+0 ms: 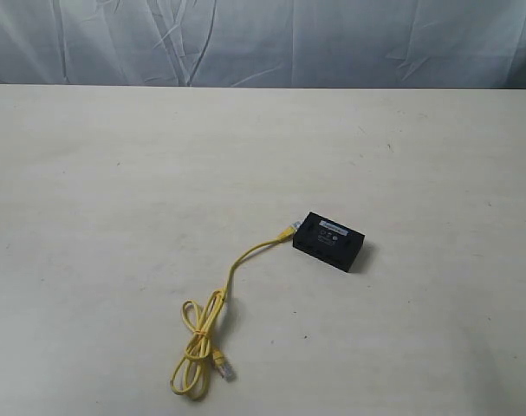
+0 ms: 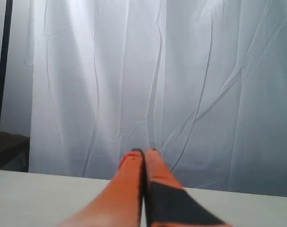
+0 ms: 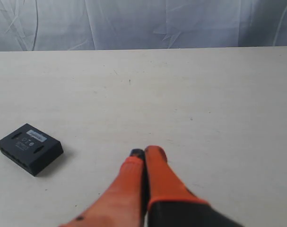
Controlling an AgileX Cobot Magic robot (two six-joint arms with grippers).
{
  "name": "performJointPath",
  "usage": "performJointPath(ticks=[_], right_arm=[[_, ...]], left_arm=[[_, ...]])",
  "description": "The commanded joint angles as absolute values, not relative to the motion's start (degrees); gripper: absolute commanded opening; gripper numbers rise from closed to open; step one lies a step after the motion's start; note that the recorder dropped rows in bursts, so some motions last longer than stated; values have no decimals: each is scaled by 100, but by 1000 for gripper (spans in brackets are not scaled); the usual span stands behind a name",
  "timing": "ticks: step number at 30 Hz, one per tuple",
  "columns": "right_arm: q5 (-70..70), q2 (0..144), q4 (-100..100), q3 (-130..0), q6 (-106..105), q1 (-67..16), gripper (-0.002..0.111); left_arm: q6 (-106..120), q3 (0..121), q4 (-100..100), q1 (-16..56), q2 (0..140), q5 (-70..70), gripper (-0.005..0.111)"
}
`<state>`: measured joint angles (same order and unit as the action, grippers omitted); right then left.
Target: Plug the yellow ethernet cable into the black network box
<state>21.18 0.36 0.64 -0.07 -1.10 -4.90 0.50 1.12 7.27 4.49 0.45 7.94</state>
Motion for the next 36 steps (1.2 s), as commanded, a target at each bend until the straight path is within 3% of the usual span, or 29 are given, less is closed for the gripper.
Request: performJointPath(ticks=[1, 6, 9, 13, 25, 36], right_arm=[[2040, 0, 55, 0, -96, -461, -1], [2040, 0, 55, 0, -96, -461, -1], [2040, 0, 55, 0, -96, -461, -1], [2040, 0, 64, 0, -96, -461, -1], [2040, 0, 64, 0, -96, -461, -1], [2040, 0, 64, 0, -96, -461, -1]], left_arm=[[188, 1207, 653, 415, 902, -169, 0], [504, 3377, 222, 415, 3735, -2701, 0], [1051, 4038, 371, 415, 5343, -3356, 0], [1664, 4456, 1029, 557, 6600, -3477, 0], [1842, 6087, 1138, 2515, 9364, -3233, 0], [1887, 7558, 1127, 3629, 11077, -3600, 0]])
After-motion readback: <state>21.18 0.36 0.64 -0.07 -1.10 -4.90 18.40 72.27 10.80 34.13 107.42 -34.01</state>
